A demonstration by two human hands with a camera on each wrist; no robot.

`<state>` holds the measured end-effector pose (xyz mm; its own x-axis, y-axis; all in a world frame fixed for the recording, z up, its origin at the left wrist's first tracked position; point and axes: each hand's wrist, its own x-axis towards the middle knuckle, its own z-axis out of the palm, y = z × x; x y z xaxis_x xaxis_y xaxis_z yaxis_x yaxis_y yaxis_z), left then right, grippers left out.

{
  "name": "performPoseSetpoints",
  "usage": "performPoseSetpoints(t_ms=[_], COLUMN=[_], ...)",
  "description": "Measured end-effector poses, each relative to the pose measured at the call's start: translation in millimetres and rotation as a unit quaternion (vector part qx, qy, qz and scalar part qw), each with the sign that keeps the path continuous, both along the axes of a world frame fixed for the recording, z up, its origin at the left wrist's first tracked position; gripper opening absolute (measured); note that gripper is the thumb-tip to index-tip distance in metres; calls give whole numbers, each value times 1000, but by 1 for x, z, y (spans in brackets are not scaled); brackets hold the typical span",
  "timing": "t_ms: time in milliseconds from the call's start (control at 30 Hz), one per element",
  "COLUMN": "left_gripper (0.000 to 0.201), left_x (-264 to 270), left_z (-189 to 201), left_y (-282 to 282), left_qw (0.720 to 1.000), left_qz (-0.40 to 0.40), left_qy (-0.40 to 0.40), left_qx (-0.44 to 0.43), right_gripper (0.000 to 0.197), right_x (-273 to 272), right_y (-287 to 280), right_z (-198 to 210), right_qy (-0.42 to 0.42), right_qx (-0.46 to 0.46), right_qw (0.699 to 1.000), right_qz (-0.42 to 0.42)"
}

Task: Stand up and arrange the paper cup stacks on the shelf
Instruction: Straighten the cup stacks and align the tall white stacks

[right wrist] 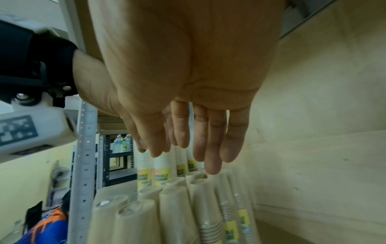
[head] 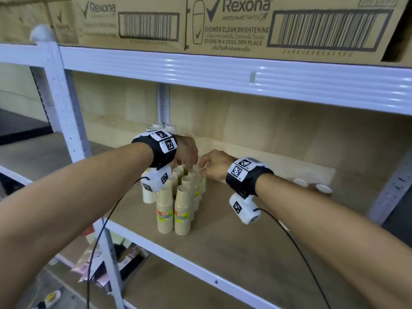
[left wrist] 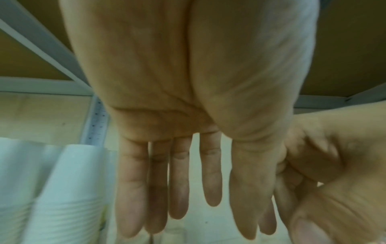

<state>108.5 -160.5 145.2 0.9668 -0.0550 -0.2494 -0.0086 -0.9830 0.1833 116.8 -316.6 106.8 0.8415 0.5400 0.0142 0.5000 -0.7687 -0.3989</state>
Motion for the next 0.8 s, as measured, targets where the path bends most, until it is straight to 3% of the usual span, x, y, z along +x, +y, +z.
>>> performPoseSetpoints(t_ms=[233,667,800], left_gripper=[35,30,30], left_x=[-27,-34,-34], left_z=[-26,-54,-59], left_y=[39,51,51], left_qw=[996,994,995], left_qz=[39,47,38], left_qy=[78,87,86], left_qx=[-23,-52,-34], right_gripper=[29,24,10], right_x=[-19,-29,-30], right_y=[42,61,58], right_z=[-17,-33,-35], right_qy=[26,39,27], right_qx=[-43,-89,-84], right_qw=[995,990,990], right_qz=[82,106,112])
